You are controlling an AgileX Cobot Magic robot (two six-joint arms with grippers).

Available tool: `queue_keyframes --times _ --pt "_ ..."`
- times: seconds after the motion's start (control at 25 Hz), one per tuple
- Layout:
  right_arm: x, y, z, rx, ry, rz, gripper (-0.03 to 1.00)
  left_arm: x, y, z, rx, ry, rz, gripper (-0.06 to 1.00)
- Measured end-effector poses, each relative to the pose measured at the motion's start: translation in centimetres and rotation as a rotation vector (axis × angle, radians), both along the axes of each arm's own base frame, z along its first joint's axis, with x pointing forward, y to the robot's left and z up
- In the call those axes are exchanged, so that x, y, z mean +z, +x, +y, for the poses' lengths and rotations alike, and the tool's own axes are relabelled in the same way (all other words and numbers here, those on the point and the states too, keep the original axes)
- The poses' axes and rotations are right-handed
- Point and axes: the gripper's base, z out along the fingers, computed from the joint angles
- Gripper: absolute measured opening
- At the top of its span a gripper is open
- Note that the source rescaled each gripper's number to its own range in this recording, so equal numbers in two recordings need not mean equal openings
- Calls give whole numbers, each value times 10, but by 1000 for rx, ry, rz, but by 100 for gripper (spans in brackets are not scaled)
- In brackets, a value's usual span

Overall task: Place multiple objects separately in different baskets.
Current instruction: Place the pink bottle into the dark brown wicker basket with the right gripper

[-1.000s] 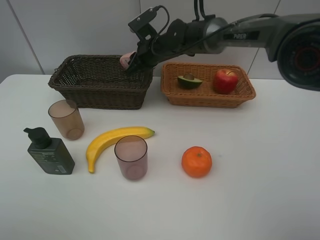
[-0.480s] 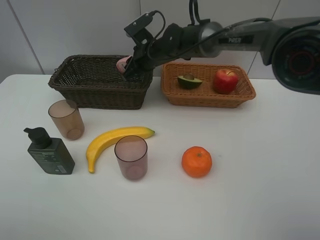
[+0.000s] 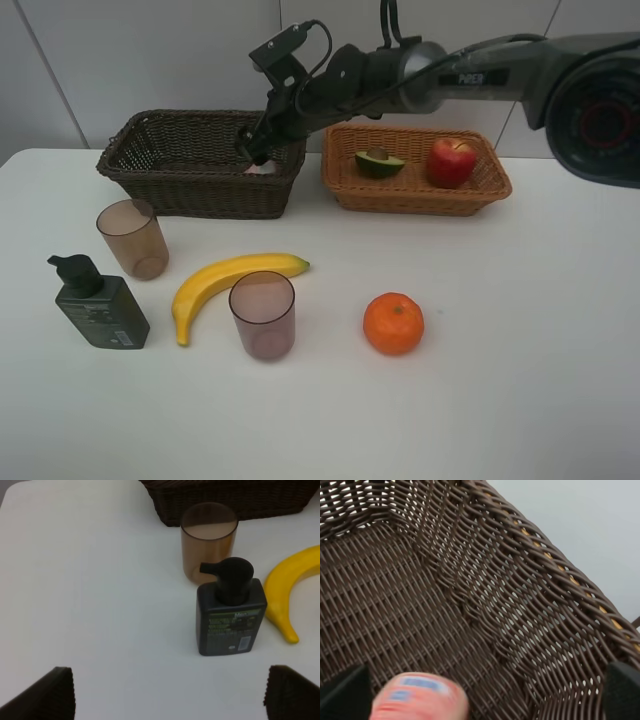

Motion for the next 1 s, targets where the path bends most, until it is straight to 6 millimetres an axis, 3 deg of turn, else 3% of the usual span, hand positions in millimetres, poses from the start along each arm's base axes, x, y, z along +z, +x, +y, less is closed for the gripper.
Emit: queue_keyframes --times 0.84,1.0 --pt "0 0 0 -2 5 3 98 0 0 0 0 0 0 100" --pt "13 -3 -1 7 10 2 98 0 0 0 0 0 0 100"
